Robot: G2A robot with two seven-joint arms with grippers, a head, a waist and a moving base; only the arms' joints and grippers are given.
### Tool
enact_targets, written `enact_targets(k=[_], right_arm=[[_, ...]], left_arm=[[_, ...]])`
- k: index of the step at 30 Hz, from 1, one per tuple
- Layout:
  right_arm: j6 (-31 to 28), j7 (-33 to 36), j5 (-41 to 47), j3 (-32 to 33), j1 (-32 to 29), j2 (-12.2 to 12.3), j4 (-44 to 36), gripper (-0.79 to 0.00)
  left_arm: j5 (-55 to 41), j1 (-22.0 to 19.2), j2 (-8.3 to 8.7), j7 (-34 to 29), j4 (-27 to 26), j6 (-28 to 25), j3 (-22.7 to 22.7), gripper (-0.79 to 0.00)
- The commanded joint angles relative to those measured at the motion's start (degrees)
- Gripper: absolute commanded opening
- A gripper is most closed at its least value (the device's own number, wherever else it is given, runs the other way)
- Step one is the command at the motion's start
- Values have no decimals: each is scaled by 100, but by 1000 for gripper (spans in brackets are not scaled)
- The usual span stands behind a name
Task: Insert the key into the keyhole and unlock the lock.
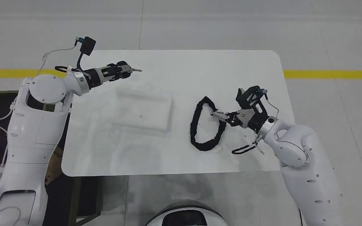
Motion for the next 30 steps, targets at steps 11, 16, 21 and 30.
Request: enact_targets(k=[11, 16, 21, 30], right_arm=[[-5, -20, -4, 1, -10, -1, 1, 0], [-5, -20, -4, 1, -10, -1, 1, 0], [46, 34, 1245, 72, -497, -10, -91, 0], [733, 1979, 2762, 524, -350, 112, -144, 0]], left_arm=[[0, 0, 0, 0, 0, 0, 0, -785], [0, 0, 0, 0, 0, 0, 0, -785], [0, 0, 0, 0, 0, 0, 0, -785], [0, 0, 0, 0, 0, 0, 0, -785]])
